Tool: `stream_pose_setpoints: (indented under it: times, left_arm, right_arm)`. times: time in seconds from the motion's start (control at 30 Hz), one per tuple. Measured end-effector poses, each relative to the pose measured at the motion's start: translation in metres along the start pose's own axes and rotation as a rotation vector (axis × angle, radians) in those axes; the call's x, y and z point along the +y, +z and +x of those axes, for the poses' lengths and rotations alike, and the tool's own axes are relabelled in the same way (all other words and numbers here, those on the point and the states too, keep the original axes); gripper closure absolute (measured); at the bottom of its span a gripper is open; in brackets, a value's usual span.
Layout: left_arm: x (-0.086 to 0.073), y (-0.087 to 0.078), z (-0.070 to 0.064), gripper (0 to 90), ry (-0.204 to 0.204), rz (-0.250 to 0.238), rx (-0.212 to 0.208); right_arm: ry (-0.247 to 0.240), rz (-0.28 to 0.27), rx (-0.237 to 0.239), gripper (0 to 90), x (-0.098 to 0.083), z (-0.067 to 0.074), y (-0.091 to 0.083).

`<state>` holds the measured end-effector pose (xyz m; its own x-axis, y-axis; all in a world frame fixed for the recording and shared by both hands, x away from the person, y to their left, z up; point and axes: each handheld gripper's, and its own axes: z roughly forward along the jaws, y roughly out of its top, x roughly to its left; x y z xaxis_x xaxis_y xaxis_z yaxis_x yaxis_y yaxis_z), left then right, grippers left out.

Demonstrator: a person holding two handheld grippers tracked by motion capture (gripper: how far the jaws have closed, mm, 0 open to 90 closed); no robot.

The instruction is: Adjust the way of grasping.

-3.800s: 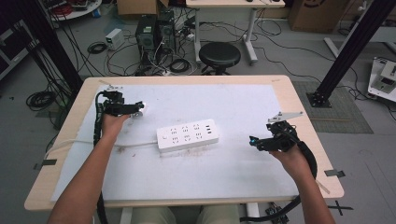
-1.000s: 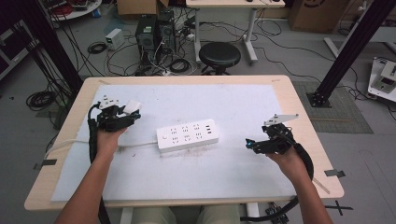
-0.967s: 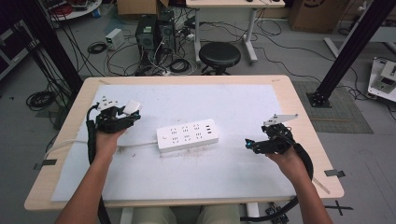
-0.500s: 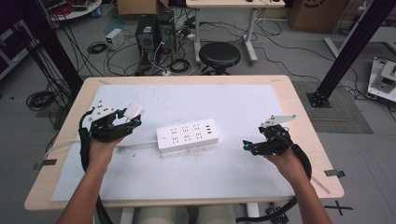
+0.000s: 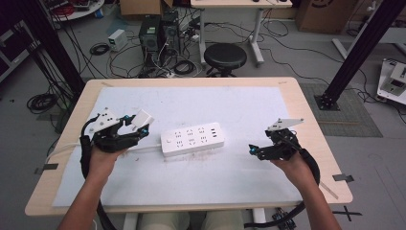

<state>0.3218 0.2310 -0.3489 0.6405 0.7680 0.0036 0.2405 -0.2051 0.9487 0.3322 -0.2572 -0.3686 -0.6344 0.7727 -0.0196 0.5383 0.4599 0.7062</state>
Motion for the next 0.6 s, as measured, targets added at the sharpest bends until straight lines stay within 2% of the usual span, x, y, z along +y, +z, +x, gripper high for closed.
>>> stream_pose_setpoints:
  times: [0.1,0.2,0.43,0.6]
  left_arm:
    - [0.000,0.001,-0.003,42.6,0.015,0.003,-0.029]
    - [-0.001,0.004,-0.007,42.6,0.048,0.006,-0.069]
    - [-0.005,0.010,-0.024,42.6,0.085,0.013,-0.154]
    - [-0.006,0.015,-0.034,42.6,0.114,0.025,-0.198]
  right_arm:
    - [-0.002,0.003,0.009,15.9,0.000,0.000,0.003]
    - [-0.005,0.016,0.020,15.9,0.001,0.000,0.004]
    - [-0.017,0.033,0.041,15.9,0.001,0.005,0.005]
    - [-0.018,0.036,0.059,16.0,0.005,0.010,0.005]
